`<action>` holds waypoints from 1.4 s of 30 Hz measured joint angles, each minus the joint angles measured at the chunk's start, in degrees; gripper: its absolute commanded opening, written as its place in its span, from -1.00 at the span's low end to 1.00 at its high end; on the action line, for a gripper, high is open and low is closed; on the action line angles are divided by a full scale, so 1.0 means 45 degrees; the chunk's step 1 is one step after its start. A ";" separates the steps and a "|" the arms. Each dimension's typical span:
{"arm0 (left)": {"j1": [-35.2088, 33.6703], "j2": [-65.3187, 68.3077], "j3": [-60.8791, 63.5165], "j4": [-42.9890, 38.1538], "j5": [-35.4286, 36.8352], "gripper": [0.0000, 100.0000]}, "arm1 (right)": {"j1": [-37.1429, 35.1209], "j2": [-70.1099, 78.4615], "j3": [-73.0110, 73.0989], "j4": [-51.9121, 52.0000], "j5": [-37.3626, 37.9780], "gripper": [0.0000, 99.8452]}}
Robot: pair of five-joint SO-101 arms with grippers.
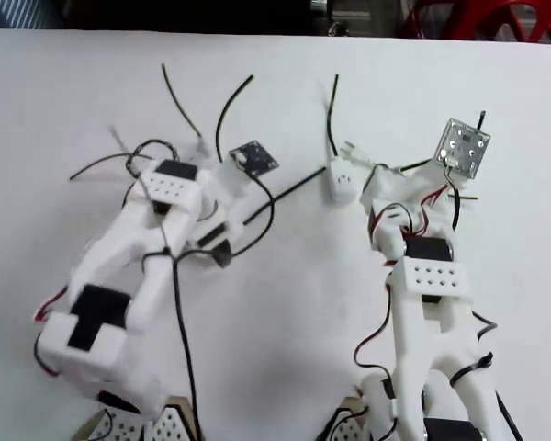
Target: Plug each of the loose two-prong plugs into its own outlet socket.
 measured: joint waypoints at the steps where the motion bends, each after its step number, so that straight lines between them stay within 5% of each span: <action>1: 0.0000 0.0488 -0.0332 0.0000 0.0000 -0.59 | 0.0000 0.0000 0.0000 0.0000 0.0000 -0.97; 14: 0.2208 0.1524 -0.1192 -0.0234 0.1387 -0.66 | 0.0000 0.0000 0.0000 0.0000 0.0000 -0.97; 21: 0.3009 0.1504 -0.1211 -0.0293 0.2501 -0.37 | 0.0000 0.0000 0.0000 0.0000 0.0000 -0.97; 32: 0.3009 0.1504 -0.3653 0.2930 0.3653 -0.51 | 0.0000 0.0000 0.0000 0.0000 0.0000 -0.97; 42: 0.3009 -0.3263 -0.3009 0.3497 0.4005 -0.52 | 0.0000 0.0000 0.0000 0.0000 0.0430 -0.97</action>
